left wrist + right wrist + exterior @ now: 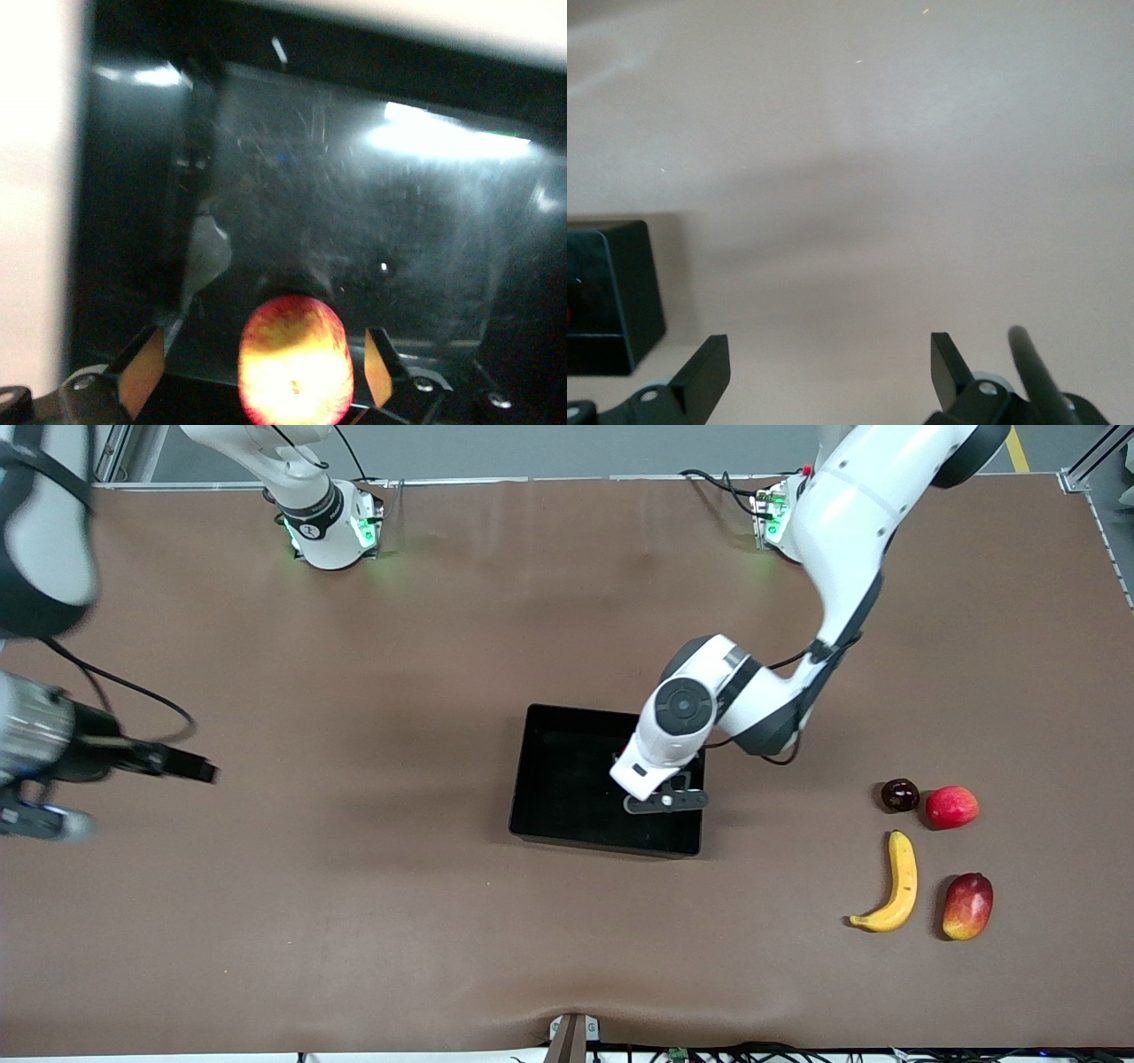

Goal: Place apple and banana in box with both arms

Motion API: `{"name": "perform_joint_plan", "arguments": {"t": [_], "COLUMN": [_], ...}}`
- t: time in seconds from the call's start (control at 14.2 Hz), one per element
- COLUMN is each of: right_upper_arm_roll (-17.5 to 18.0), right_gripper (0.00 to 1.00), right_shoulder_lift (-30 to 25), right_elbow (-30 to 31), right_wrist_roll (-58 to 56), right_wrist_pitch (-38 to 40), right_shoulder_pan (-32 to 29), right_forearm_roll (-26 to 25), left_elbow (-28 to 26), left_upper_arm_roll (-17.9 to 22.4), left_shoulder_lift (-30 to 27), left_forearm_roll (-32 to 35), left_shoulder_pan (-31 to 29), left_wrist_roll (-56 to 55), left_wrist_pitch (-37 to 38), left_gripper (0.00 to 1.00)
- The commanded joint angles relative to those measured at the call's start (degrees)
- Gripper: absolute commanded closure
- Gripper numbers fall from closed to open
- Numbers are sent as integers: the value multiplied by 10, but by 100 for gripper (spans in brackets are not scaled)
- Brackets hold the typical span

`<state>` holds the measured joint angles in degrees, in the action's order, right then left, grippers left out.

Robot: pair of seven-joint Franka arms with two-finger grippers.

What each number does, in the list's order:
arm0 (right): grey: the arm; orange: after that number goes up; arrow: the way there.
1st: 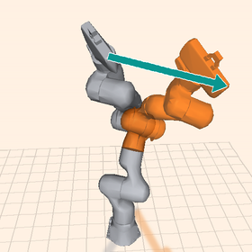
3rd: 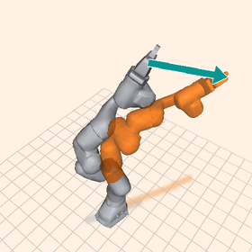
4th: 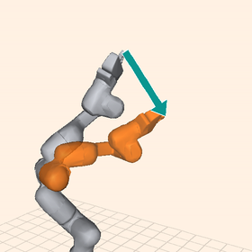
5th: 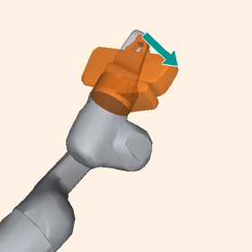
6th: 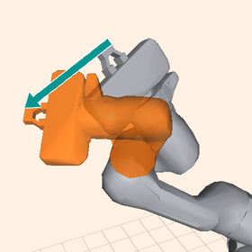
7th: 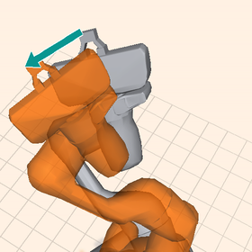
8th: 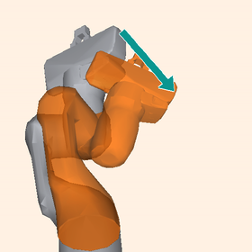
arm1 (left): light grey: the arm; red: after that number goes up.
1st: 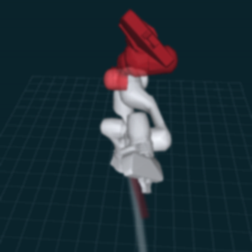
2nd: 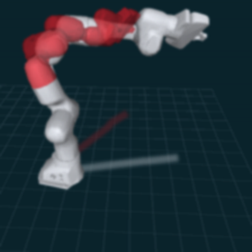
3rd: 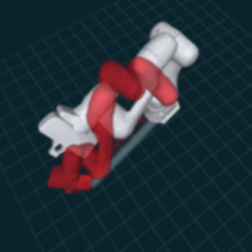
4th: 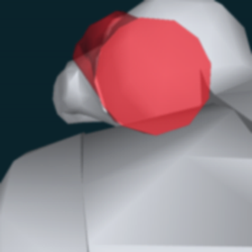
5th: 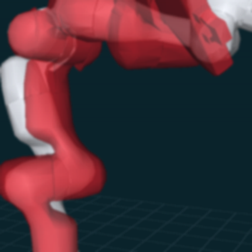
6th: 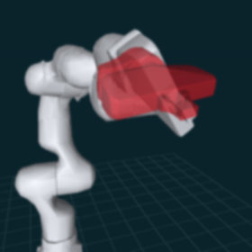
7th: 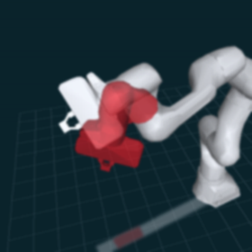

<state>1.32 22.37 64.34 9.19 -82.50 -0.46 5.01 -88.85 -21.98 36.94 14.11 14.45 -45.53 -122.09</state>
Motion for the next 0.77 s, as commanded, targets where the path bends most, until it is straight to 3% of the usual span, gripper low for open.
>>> {"name": "perform_joint_plan", "arguments": {"t": [0.0,0.21,0.35,0.49,0.7], "right_upper_arm_roll": [10,10,10,10,11], "right_gripper": [0,0,0,0,0], "right_shoulder_lift": [-75,-162,-212,-223,-220], "right_elbow": [60,125,190,221,222], "right_wrist_roll": [-37,-45,-45,-45,-45], "right_wrist_pitch": [14,16,7,-1,-20], "right_shoulder_pan": [-25,-47,-47,-48,-42], "right_forearm_roll": [-25,-25,-28,-33,-35], "left_elbow": [-3,-5,-8,-6,-7], "left_upper_arm_roll": [0,0,1,0,0], "left_shoulder_lift": [-66,-64,-41,-9,37], "left_forearm_roll": [12,13,67,151,209], "left_shoulder_pan": [-54,-142,-194,-240,-295], "left_wrist_roll": [3,145,226,253,262], "left_wrist_pitch": [42,42,37,17,-59], "left_gripper": [0,0,0,0,0]}}
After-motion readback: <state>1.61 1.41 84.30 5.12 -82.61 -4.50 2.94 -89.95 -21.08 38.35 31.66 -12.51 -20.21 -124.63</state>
